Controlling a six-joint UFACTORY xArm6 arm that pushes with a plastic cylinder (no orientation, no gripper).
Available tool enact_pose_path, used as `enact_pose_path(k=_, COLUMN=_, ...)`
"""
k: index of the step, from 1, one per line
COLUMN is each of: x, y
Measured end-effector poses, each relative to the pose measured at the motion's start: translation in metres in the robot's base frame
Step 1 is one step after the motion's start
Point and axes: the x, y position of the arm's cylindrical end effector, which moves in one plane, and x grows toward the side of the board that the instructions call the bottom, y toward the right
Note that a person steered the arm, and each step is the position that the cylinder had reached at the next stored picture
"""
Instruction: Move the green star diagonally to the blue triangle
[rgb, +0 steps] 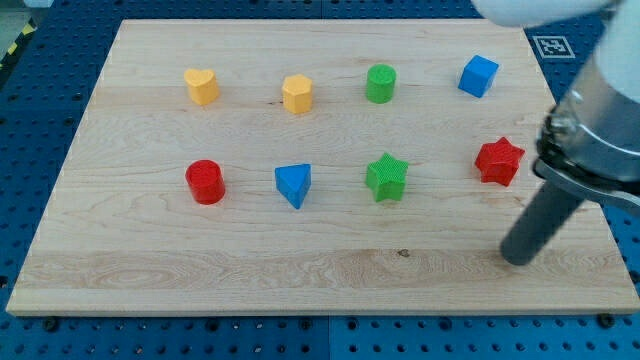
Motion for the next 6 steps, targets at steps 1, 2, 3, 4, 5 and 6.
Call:
enact_pose_path(k=1, x=-0.036, y=-0.013)
enact_pose_path(k=2, x=-0.043, y=-0.023)
enact_pose_path(k=3, x=-0.045, y=-0.058)
enact_pose_path(k=4, x=-0.068, y=-0.109)
enact_pose_path(k=5, x=-0.114, y=-0.150)
enact_pose_path(k=6, x=-0.125, y=-0.152)
